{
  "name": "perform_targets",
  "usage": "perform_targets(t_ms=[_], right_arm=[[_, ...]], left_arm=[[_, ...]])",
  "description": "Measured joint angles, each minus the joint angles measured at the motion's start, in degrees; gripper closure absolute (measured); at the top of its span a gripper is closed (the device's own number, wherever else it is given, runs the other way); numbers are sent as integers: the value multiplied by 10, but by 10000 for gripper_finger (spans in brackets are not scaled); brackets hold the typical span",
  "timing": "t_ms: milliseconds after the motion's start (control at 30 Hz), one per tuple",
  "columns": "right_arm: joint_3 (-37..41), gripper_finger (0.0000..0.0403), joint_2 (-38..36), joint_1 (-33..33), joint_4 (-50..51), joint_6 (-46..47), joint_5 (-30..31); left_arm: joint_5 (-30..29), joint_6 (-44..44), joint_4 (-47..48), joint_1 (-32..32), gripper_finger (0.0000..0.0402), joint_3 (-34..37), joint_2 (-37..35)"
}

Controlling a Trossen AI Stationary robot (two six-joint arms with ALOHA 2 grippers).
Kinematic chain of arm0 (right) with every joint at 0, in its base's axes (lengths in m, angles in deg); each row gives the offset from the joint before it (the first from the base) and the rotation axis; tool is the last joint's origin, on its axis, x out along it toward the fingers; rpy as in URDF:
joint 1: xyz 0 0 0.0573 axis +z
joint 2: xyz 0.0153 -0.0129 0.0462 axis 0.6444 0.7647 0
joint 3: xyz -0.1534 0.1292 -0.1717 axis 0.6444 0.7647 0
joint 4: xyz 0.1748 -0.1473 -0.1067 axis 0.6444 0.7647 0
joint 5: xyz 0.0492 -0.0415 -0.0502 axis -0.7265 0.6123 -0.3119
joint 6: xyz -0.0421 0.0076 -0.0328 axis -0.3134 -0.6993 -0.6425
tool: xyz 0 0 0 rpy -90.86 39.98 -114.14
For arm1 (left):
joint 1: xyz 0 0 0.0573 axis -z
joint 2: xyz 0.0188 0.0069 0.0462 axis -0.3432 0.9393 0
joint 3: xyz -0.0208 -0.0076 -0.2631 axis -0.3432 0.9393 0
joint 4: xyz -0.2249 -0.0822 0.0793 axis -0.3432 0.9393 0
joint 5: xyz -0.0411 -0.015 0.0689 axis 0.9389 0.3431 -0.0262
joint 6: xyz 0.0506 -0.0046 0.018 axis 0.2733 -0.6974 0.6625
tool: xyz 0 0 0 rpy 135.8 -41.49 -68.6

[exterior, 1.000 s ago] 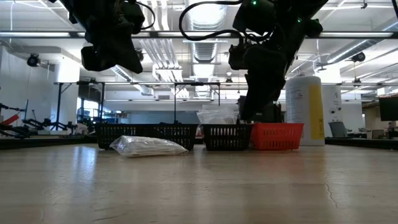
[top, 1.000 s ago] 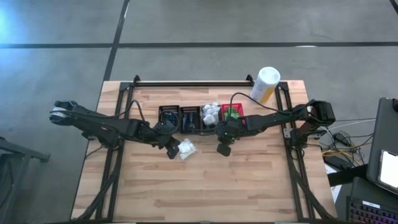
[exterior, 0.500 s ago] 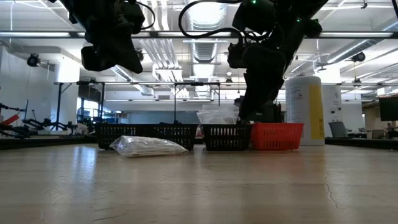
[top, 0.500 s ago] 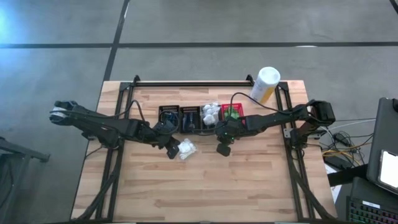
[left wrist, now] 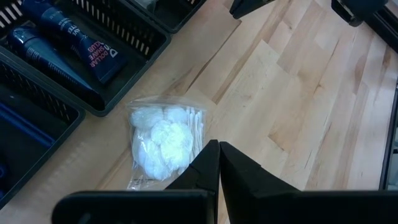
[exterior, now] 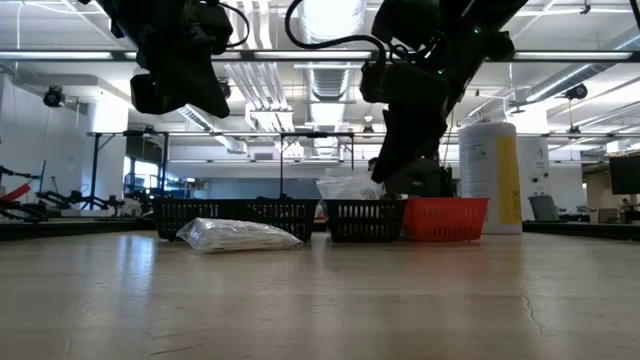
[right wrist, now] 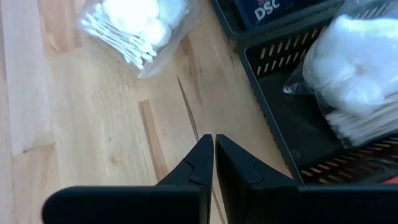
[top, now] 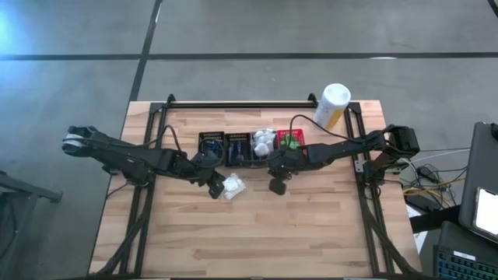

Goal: Pick & Place Travel size toiletries
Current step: Put the white cotton pack into the right black bin

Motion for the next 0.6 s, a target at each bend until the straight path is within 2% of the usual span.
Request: perform_targets(t_ms=[600], right_arm=[[0, 394, 0, 0, -9, -30, 0]], left_arm=[[0, 0, 0, 0, 387, 0, 0]])
